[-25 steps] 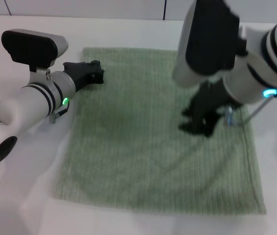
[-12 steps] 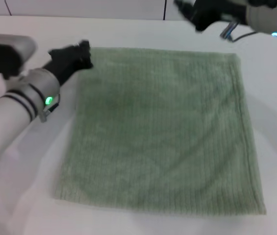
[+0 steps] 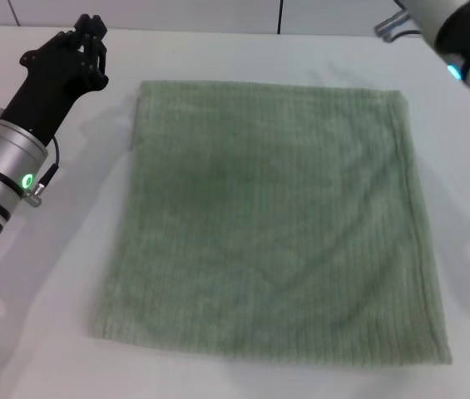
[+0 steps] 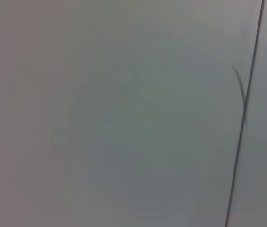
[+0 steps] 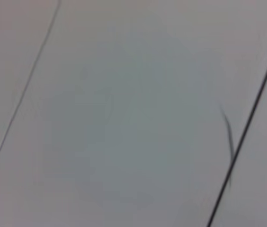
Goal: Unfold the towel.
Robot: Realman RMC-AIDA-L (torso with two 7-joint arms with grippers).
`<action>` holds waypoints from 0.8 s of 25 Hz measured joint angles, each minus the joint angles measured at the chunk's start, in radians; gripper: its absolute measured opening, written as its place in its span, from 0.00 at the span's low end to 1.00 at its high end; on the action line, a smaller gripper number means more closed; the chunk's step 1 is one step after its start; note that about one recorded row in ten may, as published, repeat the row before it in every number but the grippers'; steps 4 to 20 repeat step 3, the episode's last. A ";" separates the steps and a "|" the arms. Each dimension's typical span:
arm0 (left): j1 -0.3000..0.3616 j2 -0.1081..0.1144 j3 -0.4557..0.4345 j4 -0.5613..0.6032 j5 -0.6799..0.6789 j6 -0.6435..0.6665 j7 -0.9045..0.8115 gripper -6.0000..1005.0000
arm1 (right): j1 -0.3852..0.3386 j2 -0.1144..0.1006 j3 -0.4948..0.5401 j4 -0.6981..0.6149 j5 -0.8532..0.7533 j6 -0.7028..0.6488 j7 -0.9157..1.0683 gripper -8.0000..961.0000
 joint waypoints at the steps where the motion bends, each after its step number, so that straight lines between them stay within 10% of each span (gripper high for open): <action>1: 0.000 0.000 -0.003 0.001 0.000 0.000 0.000 0.05 | -0.001 0.000 -0.016 0.010 -0.009 -0.037 -0.001 0.28; 20: 0.003 0.001 -0.017 0.002 0.000 0.000 0.000 0.05 | -0.002 0.001 -0.029 0.021 -0.013 -0.090 0.001 0.28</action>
